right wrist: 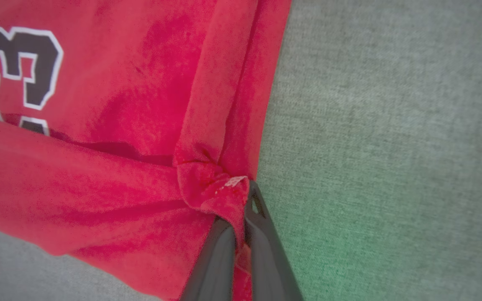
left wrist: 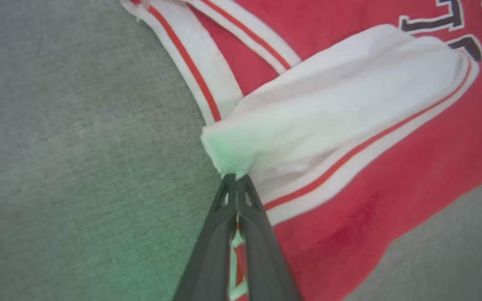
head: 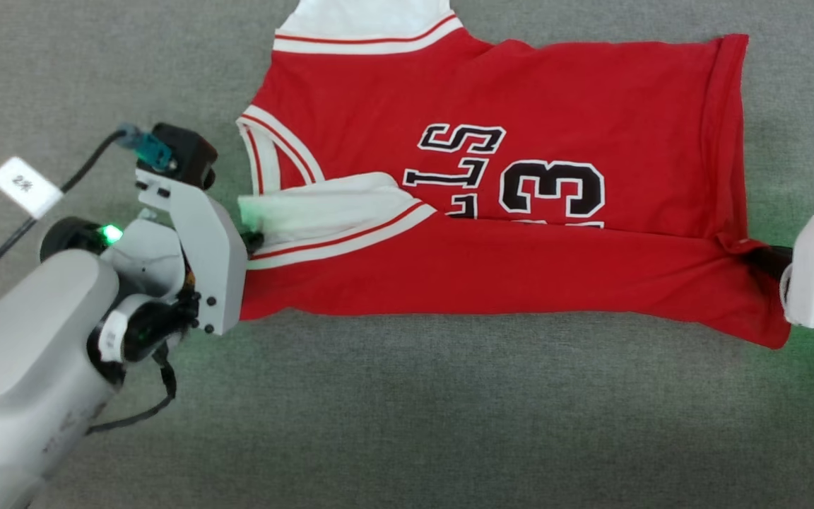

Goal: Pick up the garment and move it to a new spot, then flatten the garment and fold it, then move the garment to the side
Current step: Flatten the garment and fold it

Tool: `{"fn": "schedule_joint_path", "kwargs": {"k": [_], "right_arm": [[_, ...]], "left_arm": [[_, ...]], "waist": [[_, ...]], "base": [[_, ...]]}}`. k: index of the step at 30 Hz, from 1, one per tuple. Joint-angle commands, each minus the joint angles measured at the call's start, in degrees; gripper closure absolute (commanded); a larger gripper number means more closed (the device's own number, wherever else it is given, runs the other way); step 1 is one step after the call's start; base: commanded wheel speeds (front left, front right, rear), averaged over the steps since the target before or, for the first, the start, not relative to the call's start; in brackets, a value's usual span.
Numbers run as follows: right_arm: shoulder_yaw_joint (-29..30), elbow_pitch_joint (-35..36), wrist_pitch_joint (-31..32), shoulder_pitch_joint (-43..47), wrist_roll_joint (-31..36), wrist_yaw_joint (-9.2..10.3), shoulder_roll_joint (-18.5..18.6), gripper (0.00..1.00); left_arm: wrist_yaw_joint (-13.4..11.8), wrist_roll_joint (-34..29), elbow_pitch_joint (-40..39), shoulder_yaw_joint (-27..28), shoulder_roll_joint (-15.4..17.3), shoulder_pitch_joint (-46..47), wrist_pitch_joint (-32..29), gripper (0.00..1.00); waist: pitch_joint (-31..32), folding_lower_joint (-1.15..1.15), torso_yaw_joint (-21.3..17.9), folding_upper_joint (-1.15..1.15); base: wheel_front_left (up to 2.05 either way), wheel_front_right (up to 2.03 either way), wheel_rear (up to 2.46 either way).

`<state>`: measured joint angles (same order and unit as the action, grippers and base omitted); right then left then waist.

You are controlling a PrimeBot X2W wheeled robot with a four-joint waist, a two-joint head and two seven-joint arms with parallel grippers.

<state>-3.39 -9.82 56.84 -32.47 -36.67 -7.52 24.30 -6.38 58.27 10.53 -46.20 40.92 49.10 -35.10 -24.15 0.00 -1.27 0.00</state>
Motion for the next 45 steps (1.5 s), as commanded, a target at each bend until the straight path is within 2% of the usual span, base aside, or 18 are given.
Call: {"fn": "schedule_joint_path", "kwargs": {"k": [1, 4, 7, 8, 10, 11, 12, 13, 19, 26, 27, 28, 32, 37, 42, 45], "right_arm": [[-0.4, -0.5, -0.4, -0.6, -0.1, 0.06, -0.3, 1.0], [-1.9, -2.5, -1.2, -0.8, -0.6, 0.06, -0.5, 1.0], [-2.7, -4.3, -2.2, -1.7, -1.0, 0.06, -0.5, 1.0], [-2.9, -4.9, -2.4, -2.0, -1.1, 0.06, -0.4, 1.0], [-3.4, -5.9, -3.0, -2.8, -1.0, 0.06, -0.2, 1.0], [-3.7, -6.3, -3.1, -3.2, -1.1, 0.06, -0.3, 1.0], [-4.1, -6.6, -3.3, -3.6, -1.2, 0.06, -0.3, 1.0], [-4.5, -7.0, -3.4, -4.0, -1.2, 0.06, -0.2, 1.0], [-5.8, -9.9, -4.1, -6.2, -1.0, 0.06, -0.6, 1.0], [-6.6, -18.8, -5.0, -7.9, 2.3, 0.09, -1.0, 1.0], [-6.7, -20.1, -5.1, -8.3, 2.7, 0.11, -1.3, 0.67], [-6.7, -21.3, -5.3, -8.9, 2.9, 0.11, -1.6, 0.0], [-6.9, -24.4, -5.2, -10.7, 3.2, 0.09, -2.2, 0.0], [-6.9, -24.2, -7.3, -11.3, 2.4, 0.07, -1.7, 0.0], [-6.1, -21.2, -10.2, -7.9, 1.0, 0.07, -1.0, 0.0], [-6.3, -16.3, -14.8, -4.6, 1.1, 0.06, 0.4, 0.0]], "left_arm": [[0.4, 0.4, 0.8, -0.3, -0.3, 0.5, -0.8, 1.0], [0.9, 1.9, 4.3, -1.3, -1.4, 0.7, -3.9, 1.0], [0.2, 3.0, 7.1, -1.2, -1.4, 1.8, -6.6, 0.98], [-0.1, 3.0, 7.7, -1.2, -1.3, 2.4, -7.5, 0.71], [-0.4, 2.8, 8.5, -1.8, -1.0, 3.6, -9.8, 0.58], [-0.7, 2.4, 8.4, -1.7, -0.9, 4.5, -10.1, 0.43], [-1.1, 2.1, 8.4, -1.5, -1.0, 5.5, -10.3, 0.11], [-1.5, 2.2, 8.3, -1.3, -1.1, 6.1, -10.6, 0.0], [-2.7, -0.4, 5.6, -1.0, 0.3, 9.1, -10.1, 0.0], [-6.3, -1.3, 1.0, 0.0, 1.7, 7.7, -8.3, 0.0], [-6.6, -1.3, 0.3, 0.0, 1.8, 7.2, -8.1, 0.0], [-6.9, -1.2, -0.2, 0.0, 1.9, 6.7, -8.1, 0.0], [-7.9, -0.9, -1.8, 0.1, 2.3, 4.7, -7.0, 0.0], [-8.8, 0.5, -2.6, 1.0, 1.6, 1.6, -4.3, 0.0], [-8.3, 1.6, -3.7, 1.6, 1.1, -2.6, -0.2, 0.0], [-7.3, 2.1, -4.7, 1.8, 1.0, -5.6, 2.7, 0.0]], "waist": [[-0.2, 0.0, -0.3, 0.0], [0.0, 0.0, -0.6, 0.0], [0.3, 0.0, -0.8, 0.0], [0.5, 0.0, -0.8, 0.0], [0.8, 0.0, -0.7, 0.0], [0.9, 0.0, -0.6, 0.0], [1.1, 0.0, -0.6, 0.0], [1.2, 0.0, -0.6, 0.0], [1.9, 0.0, -0.5, 0.0], [2.6, 0.0, 0.6, 0.0], [2.9, 0.0, 0.7, 0.0], [3.2, 0.0, 0.9, 0.0], [4.8, 0.0, 1.2, 0.0], [7.8, 0.0, 1.1, 0.0], [11.5, 0.0, 1.0, 0.0], [13.6, 0.0, 1.0, 0.0]], "base": [[0.0, 0.0, 0.0], [0.0, 0.0, 0.0], [0.0, 0.0, 0.0], [0.0, 0.0, 0.0], [0.0, 0.0, 0.0], [0.0, 0.0, 0.0], [0.0, 0.0, 0.0], [0.0, 0.0, 0.0], [0.0, 0.0, 0.0], [0.0, 0.0, 0.0], [0.0, 0.0, 0.0], [0.0, 0.0, 0.0], [0.0, 0.0, 0.0], [0.0, 0.0, 0.0], [0.0, 0.0, 0.0], [0.0, 0.0, 0.0]]}}
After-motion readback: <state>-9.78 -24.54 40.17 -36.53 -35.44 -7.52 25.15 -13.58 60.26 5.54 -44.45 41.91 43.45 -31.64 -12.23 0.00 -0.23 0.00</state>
